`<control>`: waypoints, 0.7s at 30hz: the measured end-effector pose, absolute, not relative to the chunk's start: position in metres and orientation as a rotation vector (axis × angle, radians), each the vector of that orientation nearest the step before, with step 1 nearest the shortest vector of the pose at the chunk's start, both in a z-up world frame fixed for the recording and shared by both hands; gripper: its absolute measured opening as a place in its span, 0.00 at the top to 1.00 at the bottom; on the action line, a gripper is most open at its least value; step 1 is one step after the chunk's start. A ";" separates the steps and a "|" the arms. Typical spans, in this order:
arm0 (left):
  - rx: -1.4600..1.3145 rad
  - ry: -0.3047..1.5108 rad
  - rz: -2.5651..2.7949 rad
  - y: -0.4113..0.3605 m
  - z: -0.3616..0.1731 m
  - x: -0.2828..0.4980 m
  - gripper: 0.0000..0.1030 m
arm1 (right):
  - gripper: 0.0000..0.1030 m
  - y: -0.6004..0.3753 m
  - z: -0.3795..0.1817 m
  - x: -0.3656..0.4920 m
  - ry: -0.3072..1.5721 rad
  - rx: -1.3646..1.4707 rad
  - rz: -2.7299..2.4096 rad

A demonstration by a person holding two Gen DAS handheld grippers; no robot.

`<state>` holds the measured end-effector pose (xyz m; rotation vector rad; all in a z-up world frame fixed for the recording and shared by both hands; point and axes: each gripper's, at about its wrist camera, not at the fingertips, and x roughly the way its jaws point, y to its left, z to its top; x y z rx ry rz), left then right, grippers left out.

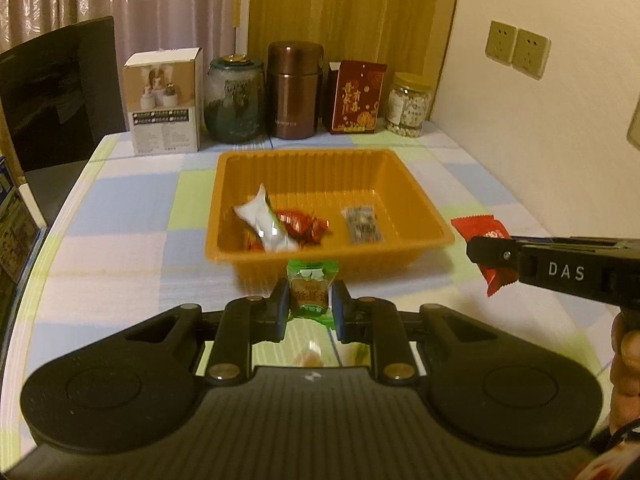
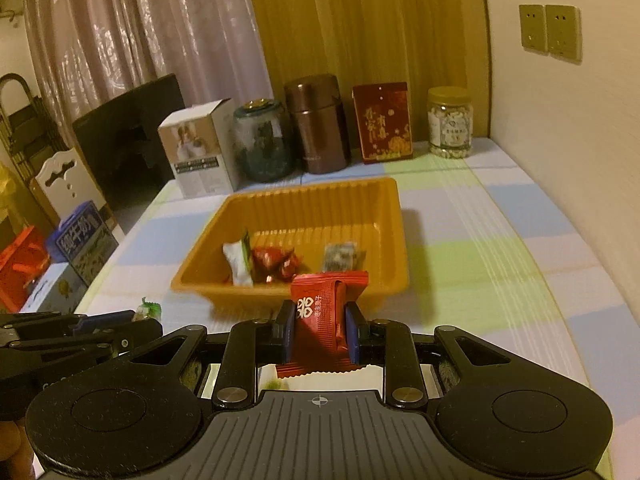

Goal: Organize snacks
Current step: 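Lower both tools into the tray and open them releasing the green candy and red packet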

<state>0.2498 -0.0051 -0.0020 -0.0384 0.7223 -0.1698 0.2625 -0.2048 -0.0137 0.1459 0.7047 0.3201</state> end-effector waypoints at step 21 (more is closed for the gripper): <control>-0.031 0.719 -0.153 0.009 -0.024 0.380 0.73 | 0.75 -0.198 -0.019 0.381 0.737 0.182 0.322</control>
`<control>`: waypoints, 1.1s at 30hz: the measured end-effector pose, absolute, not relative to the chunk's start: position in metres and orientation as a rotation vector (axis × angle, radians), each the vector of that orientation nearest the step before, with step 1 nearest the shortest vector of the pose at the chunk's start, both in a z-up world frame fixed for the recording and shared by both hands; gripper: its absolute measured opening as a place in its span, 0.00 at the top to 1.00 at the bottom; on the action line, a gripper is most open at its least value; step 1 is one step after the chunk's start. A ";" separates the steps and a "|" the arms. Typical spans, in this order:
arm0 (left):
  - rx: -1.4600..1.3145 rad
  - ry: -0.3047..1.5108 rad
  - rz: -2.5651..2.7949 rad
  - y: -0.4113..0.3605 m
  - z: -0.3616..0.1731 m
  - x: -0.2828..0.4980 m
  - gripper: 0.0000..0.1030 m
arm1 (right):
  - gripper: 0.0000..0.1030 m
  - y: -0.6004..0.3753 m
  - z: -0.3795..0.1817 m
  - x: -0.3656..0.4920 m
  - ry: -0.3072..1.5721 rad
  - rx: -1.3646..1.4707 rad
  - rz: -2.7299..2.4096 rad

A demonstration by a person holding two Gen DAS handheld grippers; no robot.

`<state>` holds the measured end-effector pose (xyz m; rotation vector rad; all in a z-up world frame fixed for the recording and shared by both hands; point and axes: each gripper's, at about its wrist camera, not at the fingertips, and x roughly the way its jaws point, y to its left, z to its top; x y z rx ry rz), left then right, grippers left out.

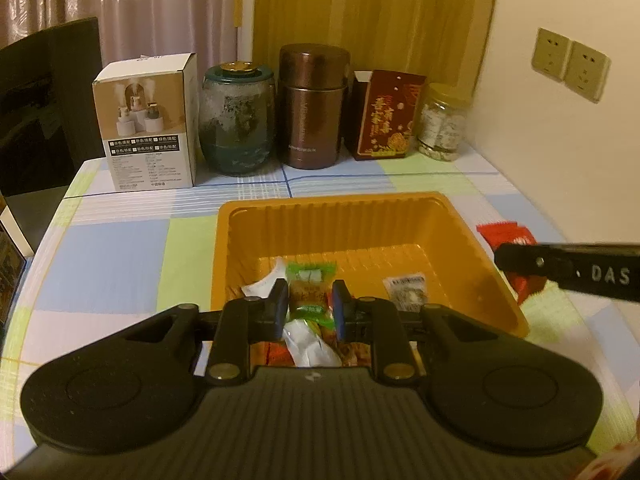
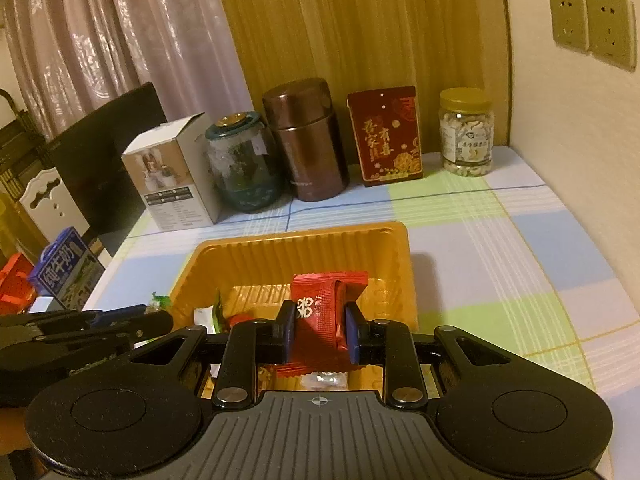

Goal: Organize snacks
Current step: 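Lower both tools into the tray and open them releasing the green candy and red packet, then withdraw both open tools from the tray toward the two remaining snacks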

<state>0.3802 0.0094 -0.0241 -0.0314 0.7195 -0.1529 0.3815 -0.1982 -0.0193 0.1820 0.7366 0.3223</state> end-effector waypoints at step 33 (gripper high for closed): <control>-0.059 0.730 -0.099 0.040 -0.033 0.333 0.65 | 0.34 -0.189 -0.035 0.393 0.719 0.333 0.403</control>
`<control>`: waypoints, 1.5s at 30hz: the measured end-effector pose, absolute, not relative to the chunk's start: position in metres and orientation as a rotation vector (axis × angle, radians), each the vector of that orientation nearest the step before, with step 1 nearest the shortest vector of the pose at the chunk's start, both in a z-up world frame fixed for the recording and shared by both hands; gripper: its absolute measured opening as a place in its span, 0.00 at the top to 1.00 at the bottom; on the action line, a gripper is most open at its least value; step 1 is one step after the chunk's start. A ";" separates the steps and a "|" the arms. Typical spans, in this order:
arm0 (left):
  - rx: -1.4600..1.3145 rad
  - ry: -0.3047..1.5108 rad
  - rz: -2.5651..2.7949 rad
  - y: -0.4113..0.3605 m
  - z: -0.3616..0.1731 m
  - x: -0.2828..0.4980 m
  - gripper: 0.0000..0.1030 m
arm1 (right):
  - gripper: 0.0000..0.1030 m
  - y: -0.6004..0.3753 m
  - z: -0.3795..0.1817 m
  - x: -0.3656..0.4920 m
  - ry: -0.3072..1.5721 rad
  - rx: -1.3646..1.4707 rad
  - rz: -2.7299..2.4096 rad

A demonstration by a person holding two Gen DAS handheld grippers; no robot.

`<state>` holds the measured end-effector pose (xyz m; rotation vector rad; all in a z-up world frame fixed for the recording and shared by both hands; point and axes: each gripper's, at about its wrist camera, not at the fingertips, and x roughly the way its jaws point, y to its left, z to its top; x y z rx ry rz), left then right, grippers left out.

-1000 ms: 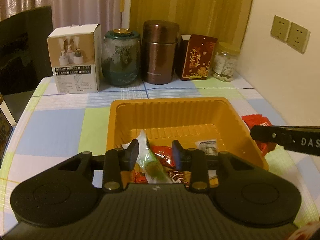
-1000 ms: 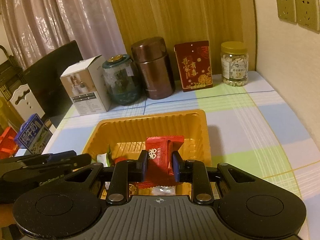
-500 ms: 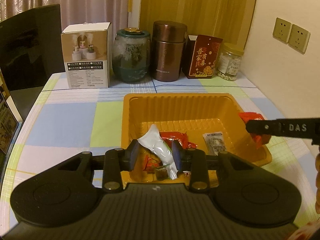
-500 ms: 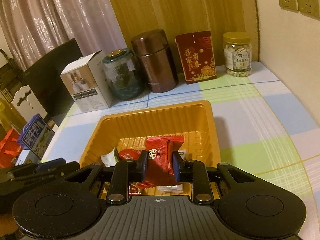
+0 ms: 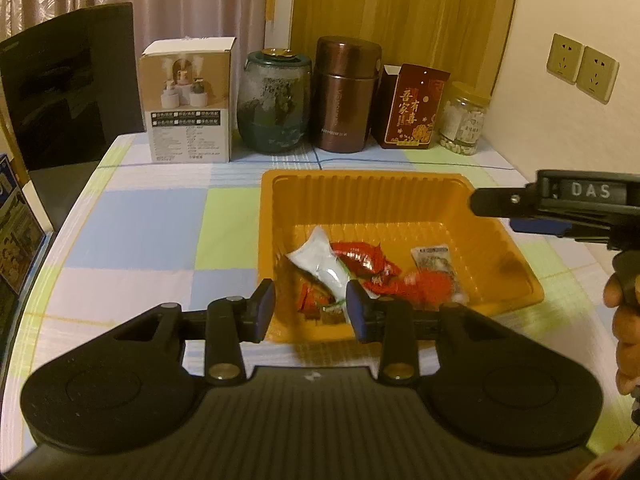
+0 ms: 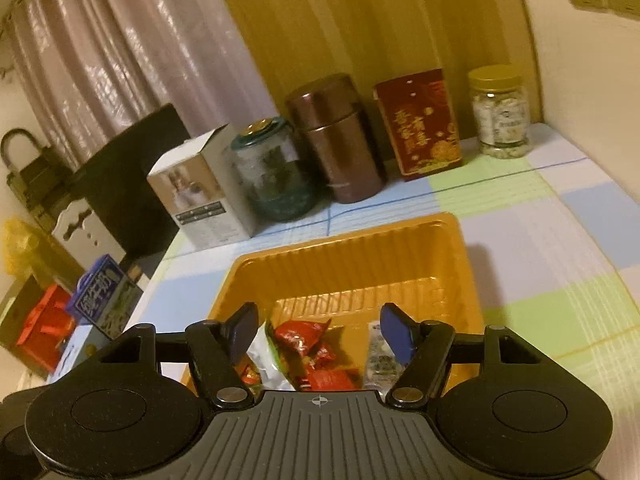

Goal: Organize snacks
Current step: 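Withdraw both open tools from the tray toward the two remaining snacks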

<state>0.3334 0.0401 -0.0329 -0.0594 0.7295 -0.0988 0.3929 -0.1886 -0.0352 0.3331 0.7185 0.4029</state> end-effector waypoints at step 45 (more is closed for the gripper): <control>-0.057 0.783 -0.051 0.017 -0.008 0.126 0.39 | 0.34 -0.219 -0.018 0.149 0.759 0.137 0.246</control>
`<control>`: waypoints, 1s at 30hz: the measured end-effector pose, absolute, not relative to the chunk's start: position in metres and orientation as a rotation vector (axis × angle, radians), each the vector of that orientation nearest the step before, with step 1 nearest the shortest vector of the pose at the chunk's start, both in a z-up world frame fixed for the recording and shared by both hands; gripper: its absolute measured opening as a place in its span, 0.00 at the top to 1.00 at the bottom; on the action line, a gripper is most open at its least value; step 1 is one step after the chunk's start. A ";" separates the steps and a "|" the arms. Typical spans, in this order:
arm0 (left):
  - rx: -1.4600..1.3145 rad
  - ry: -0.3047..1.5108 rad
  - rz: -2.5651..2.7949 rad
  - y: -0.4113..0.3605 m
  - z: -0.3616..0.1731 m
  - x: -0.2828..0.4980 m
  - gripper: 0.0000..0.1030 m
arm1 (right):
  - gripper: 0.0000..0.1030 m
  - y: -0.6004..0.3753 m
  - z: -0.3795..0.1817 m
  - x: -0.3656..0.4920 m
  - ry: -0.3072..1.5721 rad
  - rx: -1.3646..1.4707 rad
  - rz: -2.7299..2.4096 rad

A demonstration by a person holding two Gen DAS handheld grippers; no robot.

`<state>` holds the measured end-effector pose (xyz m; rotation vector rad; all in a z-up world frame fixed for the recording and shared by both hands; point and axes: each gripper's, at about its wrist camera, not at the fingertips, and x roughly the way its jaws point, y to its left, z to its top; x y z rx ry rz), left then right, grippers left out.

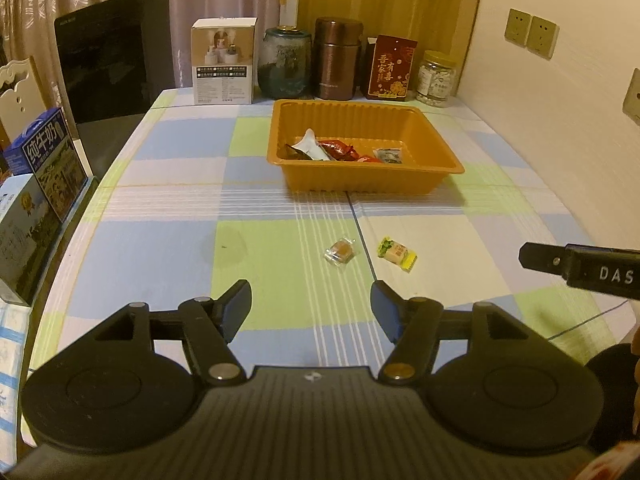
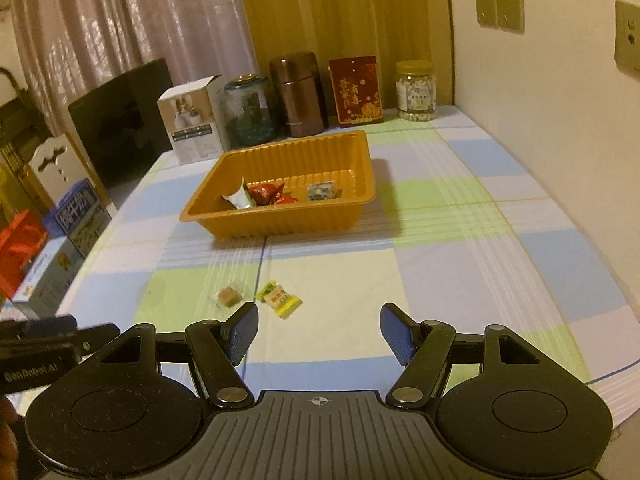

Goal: Organize snacks
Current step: 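Withdraw both open tools from the tray toward the two remaining snacks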

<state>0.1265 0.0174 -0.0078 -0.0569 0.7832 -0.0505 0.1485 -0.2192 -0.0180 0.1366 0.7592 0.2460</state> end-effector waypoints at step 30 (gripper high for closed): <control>-0.056 0.836 -0.066 0.017 -0.034 0.145 0.39 | 0.34 -0.215 -0.045 0.165 0.787 0.069 0.283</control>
